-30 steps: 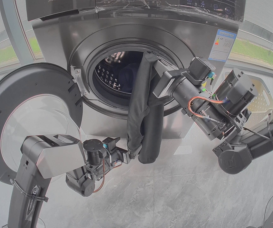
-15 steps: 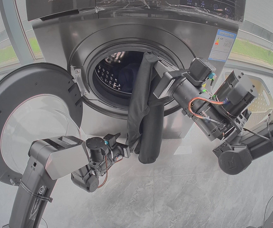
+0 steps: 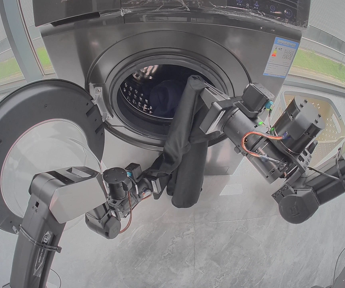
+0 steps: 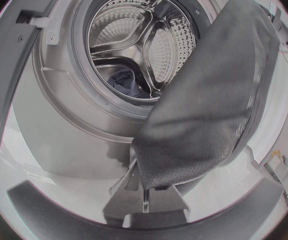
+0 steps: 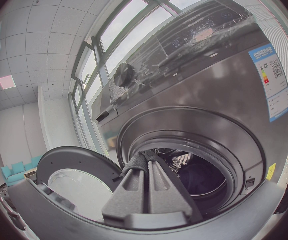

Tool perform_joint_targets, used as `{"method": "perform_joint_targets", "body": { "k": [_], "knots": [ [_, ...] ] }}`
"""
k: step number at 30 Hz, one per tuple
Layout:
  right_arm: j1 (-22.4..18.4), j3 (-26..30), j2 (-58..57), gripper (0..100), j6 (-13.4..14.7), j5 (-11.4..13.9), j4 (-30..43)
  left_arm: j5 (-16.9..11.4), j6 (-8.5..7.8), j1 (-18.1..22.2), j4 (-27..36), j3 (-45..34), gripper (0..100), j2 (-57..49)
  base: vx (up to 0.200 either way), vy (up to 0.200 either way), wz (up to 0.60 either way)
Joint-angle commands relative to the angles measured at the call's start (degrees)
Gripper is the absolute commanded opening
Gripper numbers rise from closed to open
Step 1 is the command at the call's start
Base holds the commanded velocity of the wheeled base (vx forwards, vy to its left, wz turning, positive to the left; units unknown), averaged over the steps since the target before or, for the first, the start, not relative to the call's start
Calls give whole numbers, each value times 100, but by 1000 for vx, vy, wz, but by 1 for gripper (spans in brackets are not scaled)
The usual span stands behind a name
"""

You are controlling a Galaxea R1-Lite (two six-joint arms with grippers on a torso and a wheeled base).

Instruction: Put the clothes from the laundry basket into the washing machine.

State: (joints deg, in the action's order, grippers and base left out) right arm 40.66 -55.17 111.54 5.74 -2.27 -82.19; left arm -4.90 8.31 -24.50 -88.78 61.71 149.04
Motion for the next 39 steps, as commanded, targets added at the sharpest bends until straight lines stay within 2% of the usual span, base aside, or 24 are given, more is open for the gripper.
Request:
{"method": "perform_joint_targets", "body": {
  "k": [1, 7, 9, 11, 15, 17, 20, 27, 28, 33, 39],
  "knots": [
    [-181, 297, 17, 0, 67, -125, 10, -37, 12, 25, -7, -687, 0, -815, 0, 0, 0],
    [-462, 833, 25, 0, 208, -151, 1, -160, 39, 130, -25, -1882, 0, -2230, 0, 0, 0],
    [-497, 894, 25, 0, 217, -151, 1, -169, 48, 130, -25, -1996, 0, -2397, 0, 0, 0],
    [-664, 1281, 52, 0, 287, -151, 10, -327, 171, 130, -16, -2471, 0, -3162, 0, 0, 0],
    [-858, 1747, 254, 0, 349, -142, 80, -529, 206, 95, -16, -2857, 0, -3821, 0, 0, 0],
    [-928, 1852, 394, 0, 357, -116, 10, -582, 223, 95, -7, -3024, 0, -4023, 0, 0, 0],
    [-989, 1888, 676, 0, 393, -81, -96, -855, 258, 130, -7, -3174, 0, -4146, 0, 0, 0],
    [-1016, 1835, 1045, 0, 366, -81, -201, -899, 276, 139, -7, -3095, 0, -4384, 0, 0, 0],
    [-1025, 1826, 1098, 100, 366, -81, -210, -907, 276, 130, -7, -3103, 0, -4436, 0, 0, 0],
    [-1007, 1940, 1326, 100, 349, -72, -192, -890, 267, 95, -7, -3086, 0, -4498, 0, 0, 0],
    [-928, 2371, 1546, 100, 252, 33, -210, -846, 258, 77, 1, -2998, 0, -4472, 0, 0, 0]
  ]
}}
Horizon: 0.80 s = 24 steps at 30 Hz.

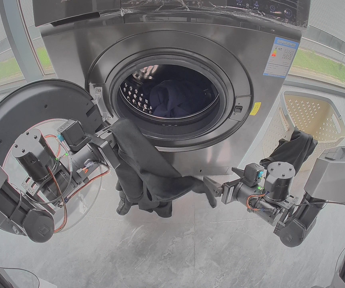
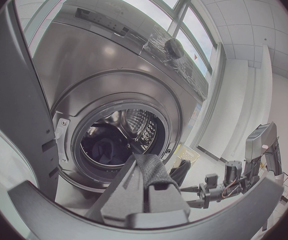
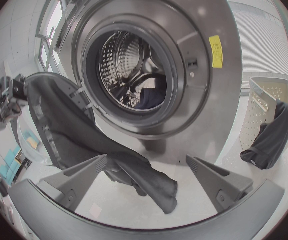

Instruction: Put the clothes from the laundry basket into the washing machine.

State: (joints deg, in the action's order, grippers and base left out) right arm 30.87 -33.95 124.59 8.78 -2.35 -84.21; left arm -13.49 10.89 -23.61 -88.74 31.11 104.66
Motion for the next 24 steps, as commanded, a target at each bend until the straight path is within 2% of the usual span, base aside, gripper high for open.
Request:
{"method": "perform_joint_targets", "body": {
  "k": [1, 4, 6, 13, 15, 24],
  "knots": [
    [51, 275, 250, 100, -60, 42, -7, 14, 1, -12, -3, 62, 0, -33, 0, 0, 0],
    [121, 530, 329, 100, -87, 86, -7, 49, 10, -21, -3, 106, 0, -15, 0, 0, 0],
    [192, 635, 382, 100, -95, 200, -130, 58, 1, -21, -3, 158, 0, 20, 0, 0, 0],
    [614, 512, 488, 100, -157, 376, -412, 251, -8, -82, 5, 220, 0, 55, 0, 0, 0],
    [939, 328, 496, 100, -166, 376, -421, 339, -8, -91, 5, 273, 0, 116, 0, 0, 0],
    [1633, -490, 681, 100, -298, 402, -306, 365, -16, -91, 5, 369, 0, 248, 0, 0, 0]
  ]
}}
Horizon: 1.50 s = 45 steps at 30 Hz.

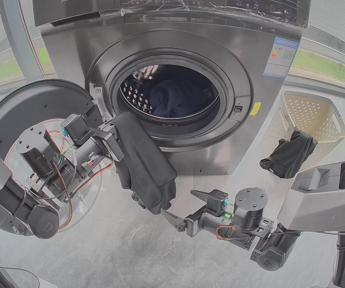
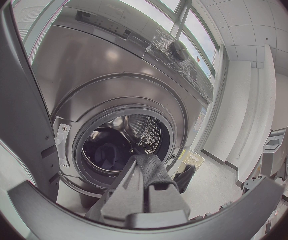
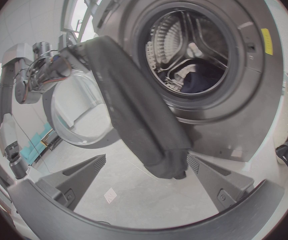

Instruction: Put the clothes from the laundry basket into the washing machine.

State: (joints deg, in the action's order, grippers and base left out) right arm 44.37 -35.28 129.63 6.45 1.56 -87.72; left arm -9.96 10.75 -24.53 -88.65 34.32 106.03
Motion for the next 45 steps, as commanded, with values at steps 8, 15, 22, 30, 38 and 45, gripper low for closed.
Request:
{"method": "perform_joint_targets", "body": {
  "k": [8, 15, 22, 30, 38, 45],
  "knots": [
    [493, -1174, 677, 100, -109, 11, 185, 152, -3, -43, -3, 145, 0, 190, 0, 0, 0],
    [520, -1693, 1020, 100, -109, -33, 317, 161, -3, -61, -3, 163, 0, 225, 0, 0, 0],
    [537, -2159, 1240, 100, -170, -226, 722, 319, -3, -87, -3, 304, 0, 242, 0, 0, 0],
    [361, -2994, 1723, 100, -223, -455, 1038, 346, 32, -87, -3, 348, 0, 225, 0, 0, 0],
    [142, -3670, 2048, 100, -232, -525, 1135, 346, 41, -87, -3, 356, 0, 225, 0, 0, 0],
    [1, -4075, 2101, 100, -232, -675, 1223, 346, 41, -87, -3, 348, 0, 216, 0, 0, 0]
  ]
}}
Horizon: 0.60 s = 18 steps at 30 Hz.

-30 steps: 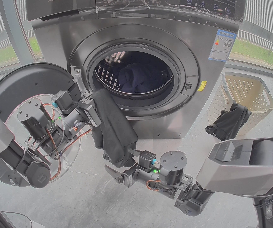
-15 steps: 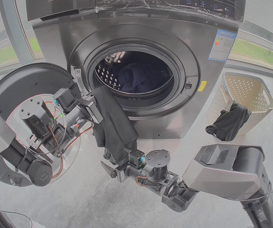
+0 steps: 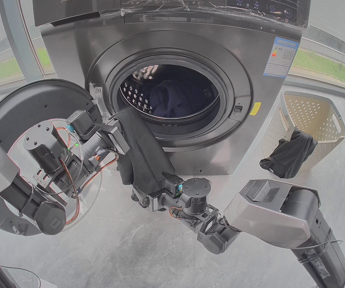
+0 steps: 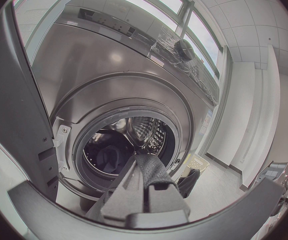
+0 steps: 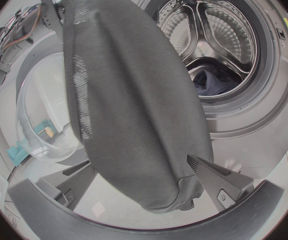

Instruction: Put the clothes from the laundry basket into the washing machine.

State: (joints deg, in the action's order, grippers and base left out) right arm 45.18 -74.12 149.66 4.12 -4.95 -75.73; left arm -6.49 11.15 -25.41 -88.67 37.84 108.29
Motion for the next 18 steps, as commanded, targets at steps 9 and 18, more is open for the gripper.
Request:
{"method": "perform_joint_targets", "body": {
  "k": [9, 18],
  "knots": [
    [-246, 293, -341, 0, 19, -32, -135, -11, 1, 44, -10, -22, 0, -1, 0, 0, 0],
    [-862, 2226, -2161, 0, 36, 117, -654, -19, 1, 185, -1, -145, 0, -45, 0, 0, 0]
  ]
}}
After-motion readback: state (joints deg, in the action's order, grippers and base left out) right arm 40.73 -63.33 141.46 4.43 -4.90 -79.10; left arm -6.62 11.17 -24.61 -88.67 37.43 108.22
